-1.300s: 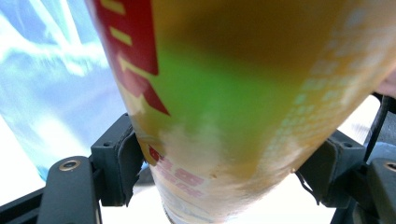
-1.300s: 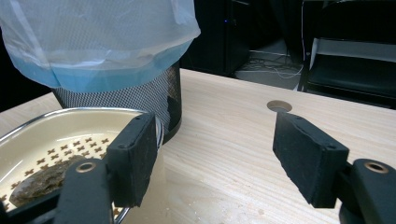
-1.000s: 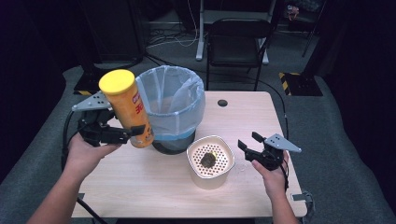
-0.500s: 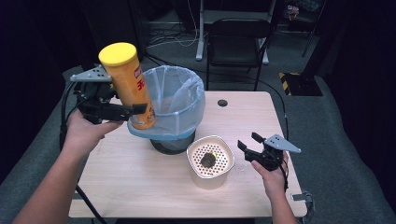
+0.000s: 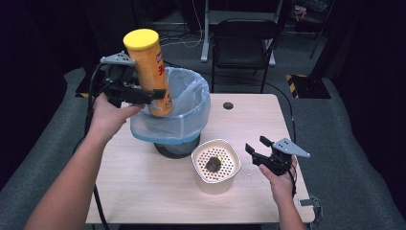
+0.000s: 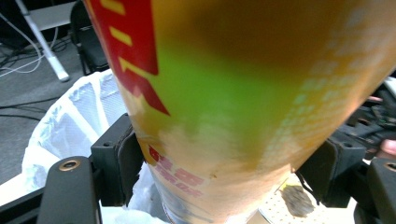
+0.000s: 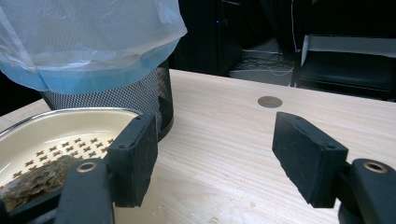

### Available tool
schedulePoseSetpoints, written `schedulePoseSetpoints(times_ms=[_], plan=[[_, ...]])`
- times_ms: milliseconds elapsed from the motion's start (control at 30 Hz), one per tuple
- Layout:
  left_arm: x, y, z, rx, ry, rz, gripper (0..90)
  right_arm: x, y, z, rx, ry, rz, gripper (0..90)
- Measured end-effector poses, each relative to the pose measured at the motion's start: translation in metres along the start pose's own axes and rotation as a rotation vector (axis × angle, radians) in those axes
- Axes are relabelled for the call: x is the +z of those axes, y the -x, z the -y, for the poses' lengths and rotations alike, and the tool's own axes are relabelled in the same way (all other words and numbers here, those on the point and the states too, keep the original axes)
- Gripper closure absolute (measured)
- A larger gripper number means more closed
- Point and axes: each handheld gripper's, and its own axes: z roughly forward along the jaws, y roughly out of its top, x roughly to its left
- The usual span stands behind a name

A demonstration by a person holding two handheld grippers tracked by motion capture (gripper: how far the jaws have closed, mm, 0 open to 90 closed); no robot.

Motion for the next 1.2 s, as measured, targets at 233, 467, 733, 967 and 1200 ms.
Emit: schedulePoseSetpoints(times_ms=[233, 467, 733, 967, 1200], plan=[[0.025, -0.01, 0.001, -0.013, 0.016, -0.039, 24.2, 0.002, 0.001, 0.003, 0.007, -0.007, -0.003, 30.9], [0.05, -0.018, 0.011, -0.022, -0.002, -0.089, 24.2, 0.004, 0.0, 0.004, -0.002, -0.009, -0.007, 30.8], [0.068, -0.027, 0.017, -0.077, -0.05, -0.095, 24.0, 0.008, -0.001, 0.007, -0.011, -0.027, -0.006, 30.9], [0.078, -0.031, 0.023, -0.131, -0.122, -0.127, 16.4, 0.005, 0.001, 0.007, 0.001, -0.023, -0.006, 30.9], [0.065, -0.045, 0.036, -0.178, -0.104, -0.126, 13.7, 0.005, 0.0, 0.006, 0.004, -0.016, -0.012, 30.9]])
